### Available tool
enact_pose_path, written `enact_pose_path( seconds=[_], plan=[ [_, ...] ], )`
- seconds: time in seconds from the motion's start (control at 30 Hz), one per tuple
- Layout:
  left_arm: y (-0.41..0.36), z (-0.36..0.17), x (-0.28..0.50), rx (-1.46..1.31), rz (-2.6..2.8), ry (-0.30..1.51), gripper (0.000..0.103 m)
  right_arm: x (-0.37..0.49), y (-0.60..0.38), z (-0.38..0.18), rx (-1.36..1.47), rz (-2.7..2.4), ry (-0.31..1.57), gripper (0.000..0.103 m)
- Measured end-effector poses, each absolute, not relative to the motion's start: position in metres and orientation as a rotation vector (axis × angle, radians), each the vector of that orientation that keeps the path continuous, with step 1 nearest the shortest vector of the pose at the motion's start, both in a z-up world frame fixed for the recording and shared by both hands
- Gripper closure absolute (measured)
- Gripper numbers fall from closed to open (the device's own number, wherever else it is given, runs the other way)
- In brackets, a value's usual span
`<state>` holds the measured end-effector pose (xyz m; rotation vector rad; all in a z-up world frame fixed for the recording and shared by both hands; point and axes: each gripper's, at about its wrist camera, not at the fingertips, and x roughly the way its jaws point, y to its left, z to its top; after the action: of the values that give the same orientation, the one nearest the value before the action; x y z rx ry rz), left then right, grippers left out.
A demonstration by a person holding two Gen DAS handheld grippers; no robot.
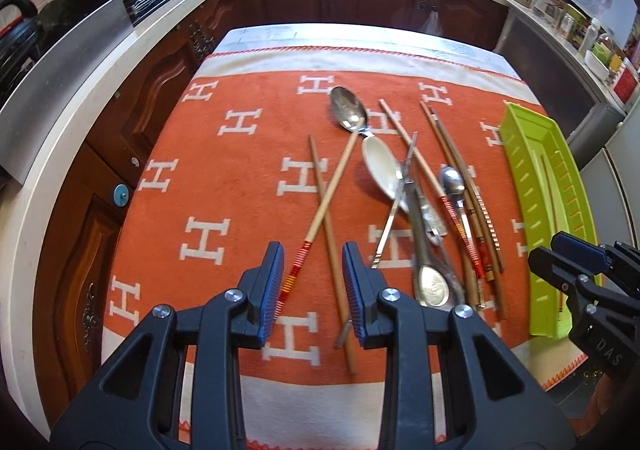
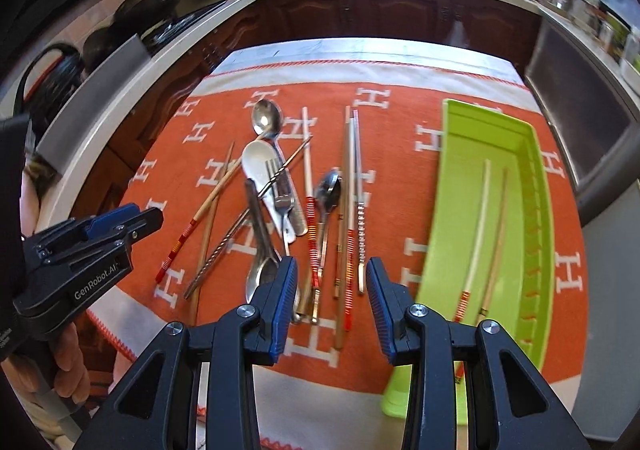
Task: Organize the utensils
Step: 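Move both tools back over the utensil pile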
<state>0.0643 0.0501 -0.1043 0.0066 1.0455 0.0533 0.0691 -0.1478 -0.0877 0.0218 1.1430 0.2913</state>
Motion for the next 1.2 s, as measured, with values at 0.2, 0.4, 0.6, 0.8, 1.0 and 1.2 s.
enact_pose_path(
  seconds=[0.2, 0.4, 0.6, 0.8, 1.0, 1.2],
  plan=[
    [0.071, -0.119, 0.068, -0.011, 0.063, 1.067, 0.076, 0.078, -0.126, -0.101, 0.002, 0.337, 1.149, 0.067],
    [0.086, -0.137, 0.074, -0.038, 0.025, 1.101, 0.076, 0.088, -0.111, -0.112, 0.027, 0.386, 1.15, 0.067],
    [0.089, -0.151, 0.08, -0.073, -0.046, 1.127, 0.076, 0.098, -0.092, -0.131, 0.001, 0.437, 1.166, 0.074],
    [0.087, -0.158, 0.084, -0.093, -0.127, 1.126, 0.076, 0.108, -0.077, -0.158, -0.072, 0.449, 1.193, 0.084],
    [0.078, -0.166, 0.092, -0.123, -0.21, 1.152, 0.076, 0.112, -0.067, -0.17, -0.143, 0.467, 1.177, 0.085],
    [0.064, -0.172, 0.1, -0.112, -0.265, 1.167, 0.076, 0.112, -0.066, -0.17, -0.155, 0.503, 1.162, 0.085]
  ],
)
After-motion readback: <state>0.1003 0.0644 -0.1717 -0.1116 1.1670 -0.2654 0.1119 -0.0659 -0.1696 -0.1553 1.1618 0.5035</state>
